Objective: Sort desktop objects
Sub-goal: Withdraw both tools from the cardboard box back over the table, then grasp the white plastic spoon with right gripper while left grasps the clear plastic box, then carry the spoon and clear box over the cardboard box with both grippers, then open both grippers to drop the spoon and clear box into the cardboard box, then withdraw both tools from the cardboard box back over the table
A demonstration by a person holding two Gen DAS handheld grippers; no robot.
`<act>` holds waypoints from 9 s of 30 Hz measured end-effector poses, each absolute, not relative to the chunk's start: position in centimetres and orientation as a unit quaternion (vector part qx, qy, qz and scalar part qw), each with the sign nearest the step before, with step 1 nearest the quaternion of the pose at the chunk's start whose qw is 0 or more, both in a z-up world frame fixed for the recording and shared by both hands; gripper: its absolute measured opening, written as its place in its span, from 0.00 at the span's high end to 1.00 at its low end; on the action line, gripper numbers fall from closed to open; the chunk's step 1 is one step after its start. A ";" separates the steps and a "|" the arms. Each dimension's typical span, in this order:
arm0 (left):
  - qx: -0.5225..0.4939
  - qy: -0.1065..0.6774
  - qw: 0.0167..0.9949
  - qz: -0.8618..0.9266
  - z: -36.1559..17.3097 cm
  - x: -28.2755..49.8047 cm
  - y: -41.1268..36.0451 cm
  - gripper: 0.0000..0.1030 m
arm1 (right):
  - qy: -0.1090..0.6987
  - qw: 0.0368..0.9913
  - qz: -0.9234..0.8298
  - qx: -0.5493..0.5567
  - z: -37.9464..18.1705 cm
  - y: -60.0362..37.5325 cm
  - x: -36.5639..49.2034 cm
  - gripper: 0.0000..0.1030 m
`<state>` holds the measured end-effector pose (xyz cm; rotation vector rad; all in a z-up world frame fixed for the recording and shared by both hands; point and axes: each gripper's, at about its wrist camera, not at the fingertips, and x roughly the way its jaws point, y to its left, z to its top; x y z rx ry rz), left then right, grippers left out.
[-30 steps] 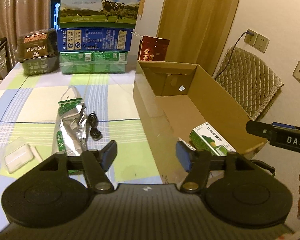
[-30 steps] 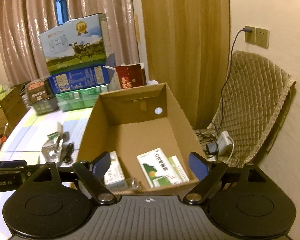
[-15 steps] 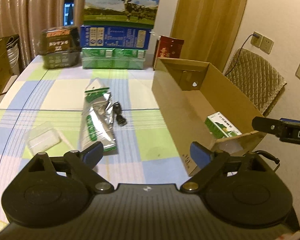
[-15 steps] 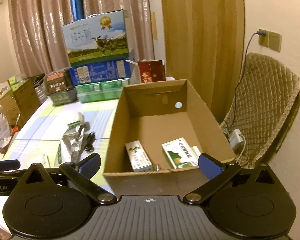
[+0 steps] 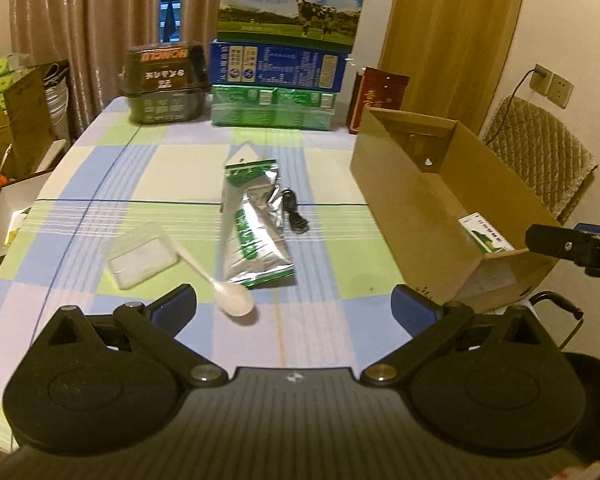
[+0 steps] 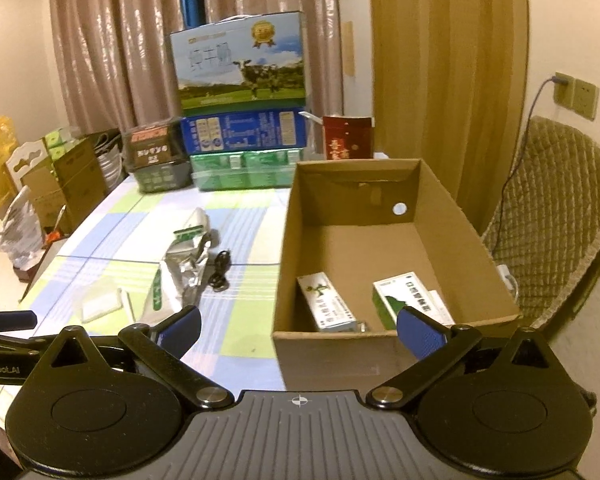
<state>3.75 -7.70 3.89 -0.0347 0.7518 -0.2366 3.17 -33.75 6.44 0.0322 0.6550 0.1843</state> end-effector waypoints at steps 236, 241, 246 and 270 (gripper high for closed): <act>0.052 0.331 0.897 -0.289 3.2 14.4 -27.2 0.50 | 0.302 0.953 -0.002 0.032 3.1 -44.5 11.0 0.71; 0.043 0.328 0.903 -0.273 3.7 14.1 -25.5 0.50 | 0.302 0.953 0.005 0.031 3.2 -43.8 10.9 0.71; 0.034 0.327 0.906 -0.266 4.0 13.7 -24.2 0.50 | 0.301 0.953 0.013 0.028 3.4 -43.0 11.0 0.71; 0.003 0.323 0.923 -0.209 4.5 10.9 -16.6 0.41 | 0.309 0.948 0.039 0.059 4.3 -42.0 7.4 0.46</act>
